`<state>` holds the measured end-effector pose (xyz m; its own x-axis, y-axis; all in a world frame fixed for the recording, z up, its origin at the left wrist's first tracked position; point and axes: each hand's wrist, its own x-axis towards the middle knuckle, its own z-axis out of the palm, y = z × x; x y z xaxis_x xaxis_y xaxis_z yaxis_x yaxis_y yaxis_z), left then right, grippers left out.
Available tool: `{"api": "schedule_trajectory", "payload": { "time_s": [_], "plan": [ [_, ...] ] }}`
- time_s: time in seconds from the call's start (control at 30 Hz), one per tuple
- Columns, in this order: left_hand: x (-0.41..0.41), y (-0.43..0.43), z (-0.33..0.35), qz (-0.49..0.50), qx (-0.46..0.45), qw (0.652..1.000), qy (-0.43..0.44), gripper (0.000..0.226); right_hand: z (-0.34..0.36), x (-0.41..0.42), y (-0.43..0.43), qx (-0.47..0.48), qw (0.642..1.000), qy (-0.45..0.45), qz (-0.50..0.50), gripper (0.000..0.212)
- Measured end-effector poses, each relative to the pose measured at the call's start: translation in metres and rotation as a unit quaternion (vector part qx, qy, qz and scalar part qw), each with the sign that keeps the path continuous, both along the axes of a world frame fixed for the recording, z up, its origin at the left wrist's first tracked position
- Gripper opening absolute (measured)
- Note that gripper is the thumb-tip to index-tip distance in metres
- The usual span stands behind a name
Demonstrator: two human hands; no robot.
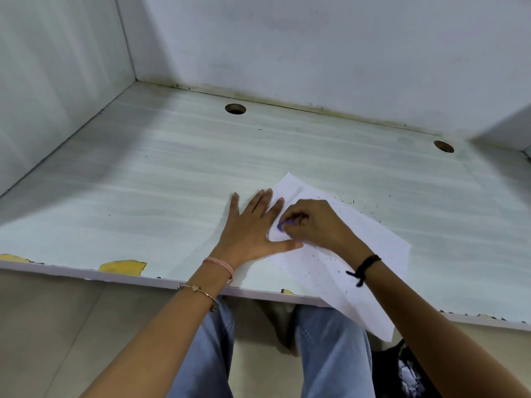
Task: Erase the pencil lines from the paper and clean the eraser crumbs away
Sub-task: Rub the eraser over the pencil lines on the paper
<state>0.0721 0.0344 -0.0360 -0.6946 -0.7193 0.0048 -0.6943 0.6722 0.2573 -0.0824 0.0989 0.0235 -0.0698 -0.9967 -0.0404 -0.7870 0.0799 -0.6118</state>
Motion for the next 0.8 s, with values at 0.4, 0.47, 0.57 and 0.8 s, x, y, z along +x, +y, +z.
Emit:
{"api": "schedule_trajectory", "payload": {
  "time_s": [0.4, 0.47, 0.57, 0.8],
  "plan": [
    [0.001, 0.0, 0.001, -0.002, 0.003, 1.0, 0.001, 0.106, -0.003, -0.007, -0.001, 0.002, 1.0, -0.002, 0.013, 0.009],
    [0.001, 0.0, 0.002, -0.003, 0.005, 1.0, 0.001, 0.104, -0.005, -0.021, -0.013, -0.032, 0.998, 0.008, -0.045, 0.008],
    [0.001, 0.0, 0.001, -0.008, 0.003, 1.0, 0.003, 0.104, -0.011, -0.039, -0.024, -0.064, 0.987, -0.021, -0.147, 0.006],
    [-0.001, 0.001, 0.003, 0.007, -0.013, 1.0, 0.026, 0.101, -0.018, -0.051, -0.003, -0.098, 0.954, -0.179, -0.219, 0.008]
  ]
}}
